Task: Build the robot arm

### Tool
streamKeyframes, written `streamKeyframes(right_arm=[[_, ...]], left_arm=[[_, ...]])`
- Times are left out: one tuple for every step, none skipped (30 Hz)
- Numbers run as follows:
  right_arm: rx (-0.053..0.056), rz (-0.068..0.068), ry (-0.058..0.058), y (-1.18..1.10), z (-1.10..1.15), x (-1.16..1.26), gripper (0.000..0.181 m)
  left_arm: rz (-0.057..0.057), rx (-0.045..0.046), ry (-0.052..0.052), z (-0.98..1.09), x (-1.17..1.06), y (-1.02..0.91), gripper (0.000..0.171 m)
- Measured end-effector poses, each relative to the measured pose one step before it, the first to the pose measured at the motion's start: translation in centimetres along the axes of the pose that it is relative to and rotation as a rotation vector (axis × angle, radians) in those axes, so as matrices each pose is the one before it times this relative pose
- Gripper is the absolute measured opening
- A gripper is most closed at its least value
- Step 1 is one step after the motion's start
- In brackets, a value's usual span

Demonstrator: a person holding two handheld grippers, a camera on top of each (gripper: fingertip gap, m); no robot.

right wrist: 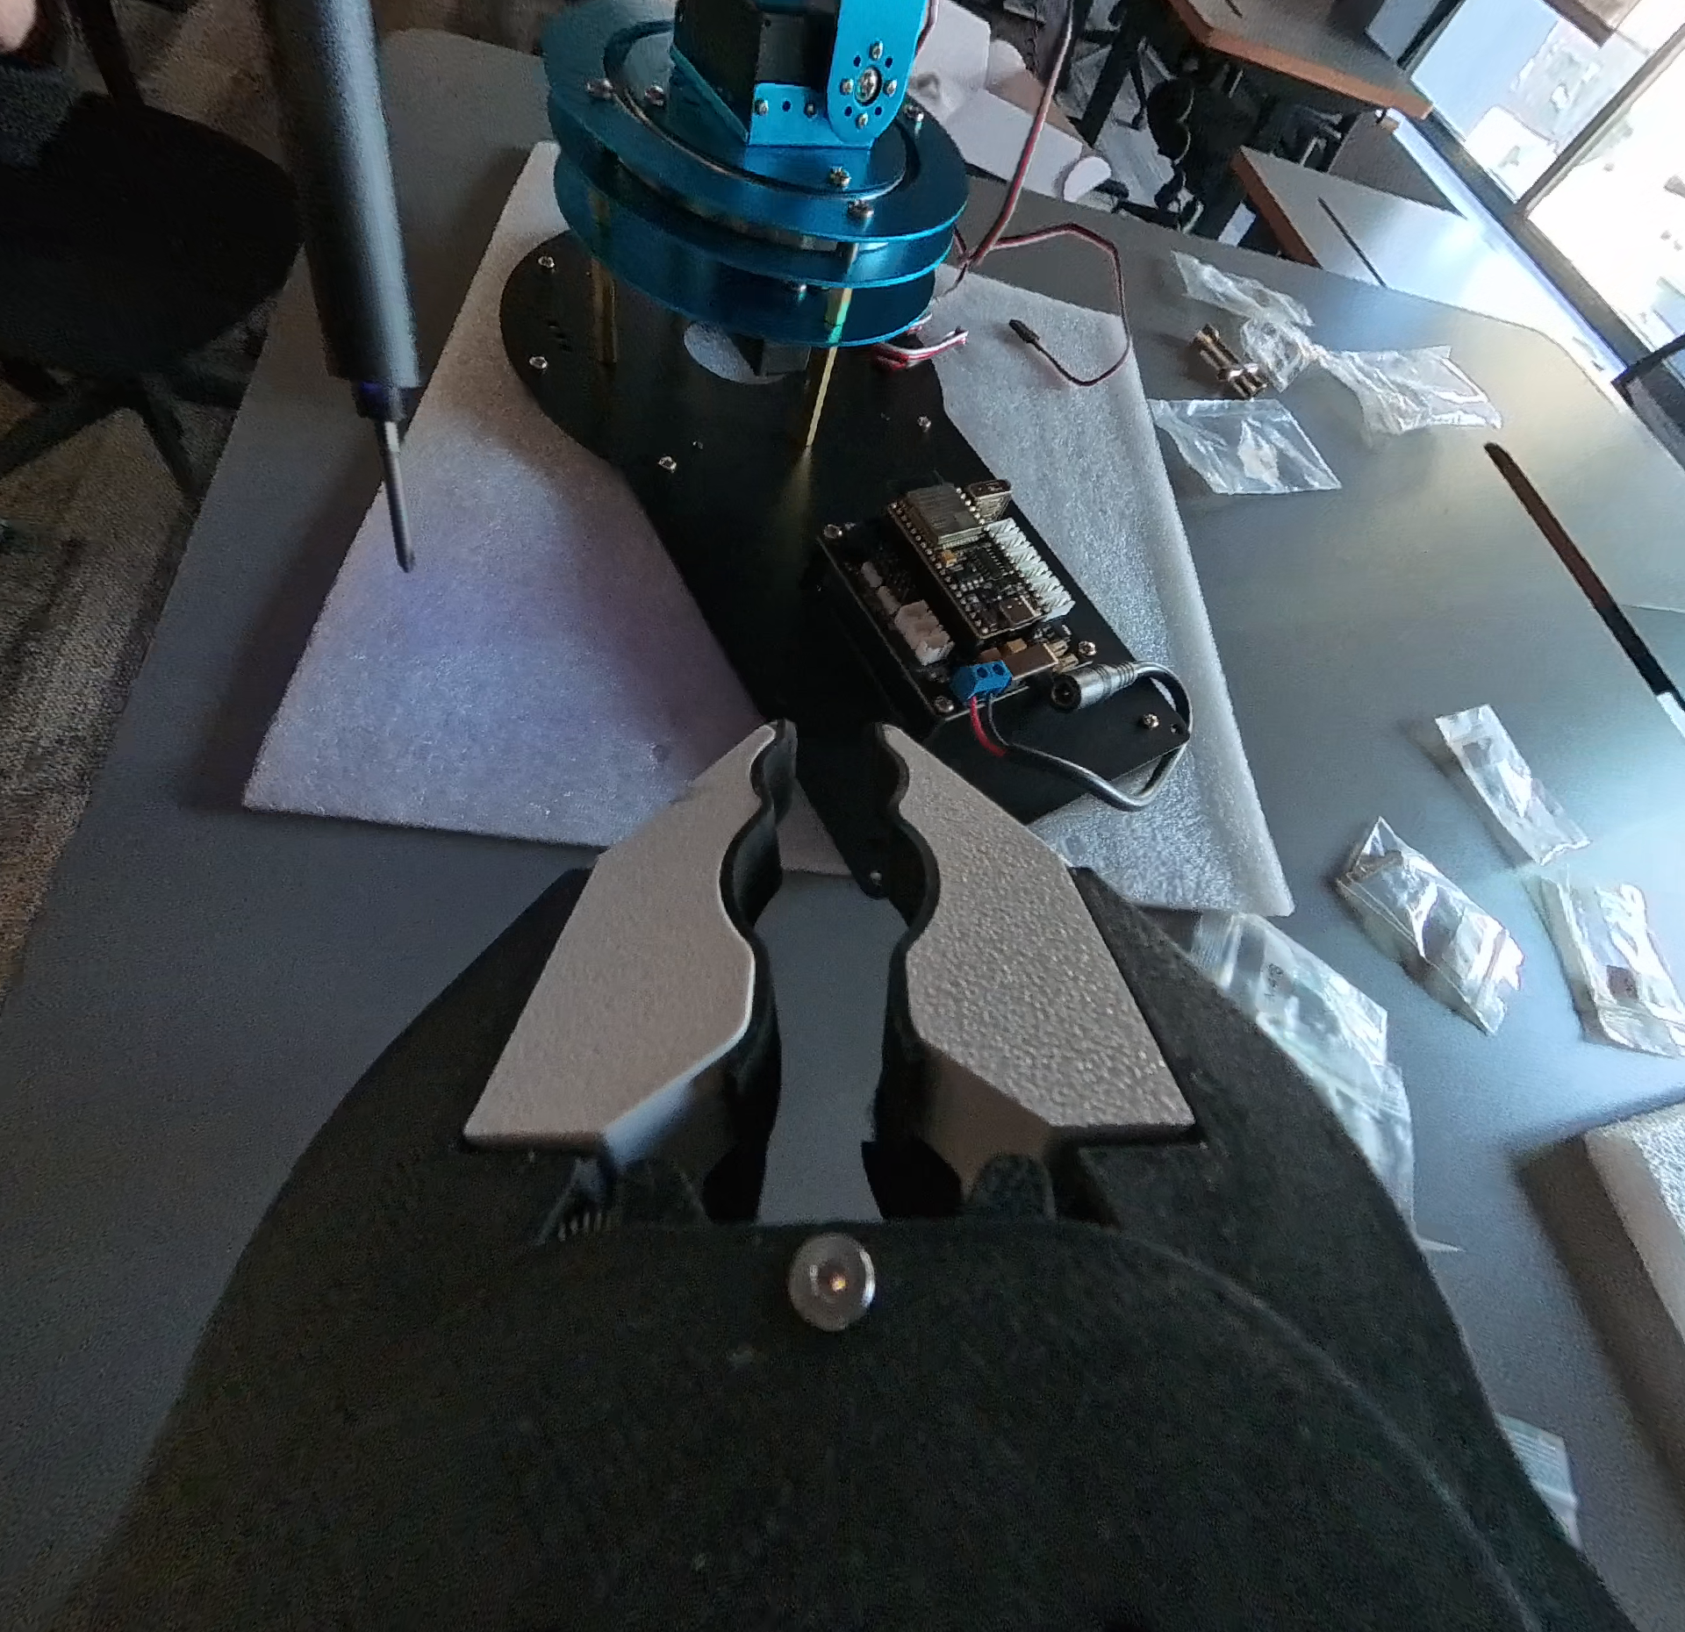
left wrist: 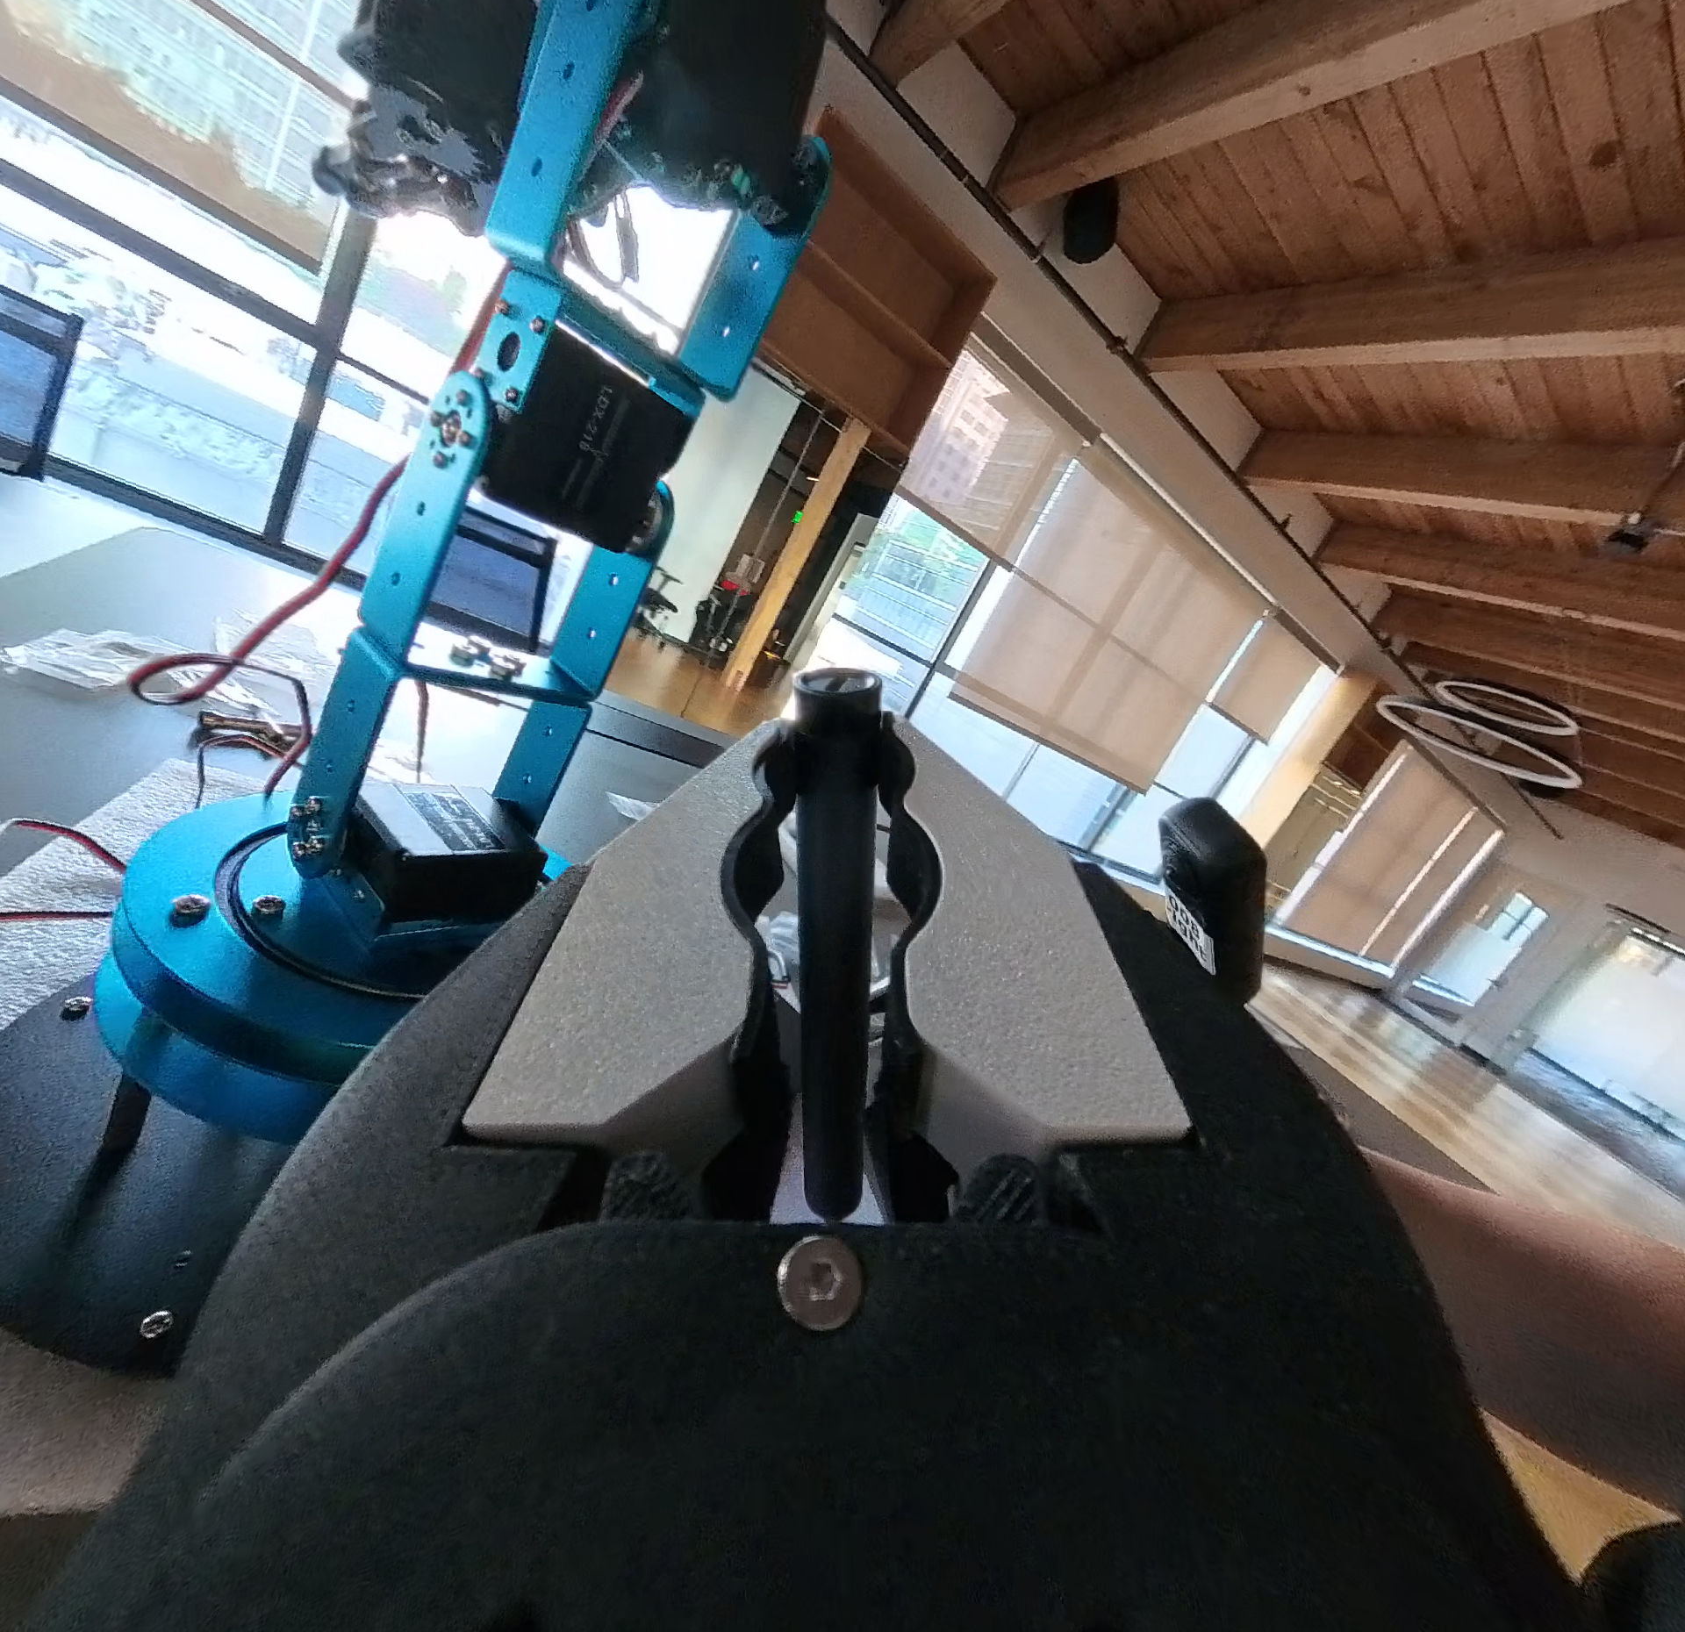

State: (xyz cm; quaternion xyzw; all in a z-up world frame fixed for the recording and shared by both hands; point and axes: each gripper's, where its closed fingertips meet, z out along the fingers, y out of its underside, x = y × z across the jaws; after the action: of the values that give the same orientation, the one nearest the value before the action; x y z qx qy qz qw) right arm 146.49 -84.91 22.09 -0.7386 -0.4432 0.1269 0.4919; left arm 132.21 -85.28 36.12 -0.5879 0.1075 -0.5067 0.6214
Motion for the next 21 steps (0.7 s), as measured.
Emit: streamKeyframes(right_arm=[[-0.0024,0.0024,0.0051,-0.047,0.101,-0.231,0.014],[0.0007,0.0009,0.0030,-0.117,0.094,-0.272,0.014],[-0.0036,-0.0018,0.0047,-0.046,0.108,-0.226,0.014],[-0.0059,-0.0065,0.0057,0.005,0.111,-0.191,0.014],[-0.0057,-0.0079,0.0057,0.029,0.114,-0.155,0.014],[-0.0054,-0.0038,0.0034,0.059,0.108,-0.153,0.014],[-0.0011,0.0002,0.0018,0.013,0.075,-0.163,0.014],[0.0040,0.0007,0.0017,-0.019,0.033,-0.150,0.014],[0.0022,0.0002,0.0047,0.028,0.002,-0.073,0.014],[0.0015,0.0010,0.0063,0.070,-0.033,-0.012,0.014],[0.0056,0.0050,0.0027,0.041,-0.068,-0.046,0.014],[0.0108,0.0095,0.0011,-0.019,-0.119,-0.061,0.014],[0.0156,0.0134,-0.0015,-0.099,-0.167,-0.109,0.014],[0.0186,0.0163,-0.0071,-0.171,-0.186,-0.192,0.015],[0.0233,0.0225,-0.0105,-0.294,-0.211,-0.231,0.015],[0.0345,0.0403,-0.0217,-0.535,-0.226,-0.371,0.016],[0.0422,0.0505,-0.0413,-0.690,-0.200,-0.631,0.019],[0.0286,0.0420,-0.0434,-0.470,-0.157,-0.599,0.022],[0.0057,0.0210,-0.0074,-0.053,-0.170,0.029,0.023],[-0.0040,-0.0027,0.0261,0.191,-0.237,0.631,0.022],[-0.0061,-0.0198,0.0352,0.329,-0.244,0.855,0.022]], left_arm=[[-0.0009,-0.00376,0.0098,-0.015,0.001,0.026,0.015],[0.0031,-0.00482,0.0086,0.018,0.022,0.020,0.015],[0.0071,-0.00741,0.0055,0.055,0.011,0.037,0.015],[0.0095,-0.00591,0.0024,0.070,-0.004,0.006,0.016],[0.0086,-0.00622,0.0018,0.096,-0.001,0.022,0.016],[0.0087,-0.00827,0.0026,0.146,0.042,0.063,0.016],[0.0078,-0.00957,0.0042,0.180,0.084,0.100,0.016],[0.0061,-0.01166,0.0053,0.225,0.134,0.155,0.016],[0.0073,-0.01181,0.0051,0.248,0.163,0.157,0.016],[0.0101,-0.01223,0.0040,0.269,0.209,0.145,0.016],[0.0135,-0.01413,0.0030,0.306,0.253,0.170,0.016],[0.0176,-0.01668,0.0027,0.355,0.287,0.207,0.016],[0.0189,-0.01922,0.0028,0.394,0.318,0.268,0.016],[0.0182,-0.01987,0.0035,0.420,0.347,0.282,0.016],[0.0173,-0.01989,0.0049,0.460,0.363,0.301,0.016],[0.0147,-0.02039,0.0052,0.475,0.365,0.307,0.016],[0.0123,-0.02014,0.0046,0.490,0.337,0.308,0.016],[0.0099,-0.01780,0.0036,0.482,0.294,0.274,0.016],[0.0077,-0.01369,0.0029,0.452,0.259,0.206,0.016],[0.0063,-0.01110,0.0015,0.401,0.206,0.162,0.016],[0.0067,-0.00861,-0.0022,0.333,0.134,0.129,0.016]])
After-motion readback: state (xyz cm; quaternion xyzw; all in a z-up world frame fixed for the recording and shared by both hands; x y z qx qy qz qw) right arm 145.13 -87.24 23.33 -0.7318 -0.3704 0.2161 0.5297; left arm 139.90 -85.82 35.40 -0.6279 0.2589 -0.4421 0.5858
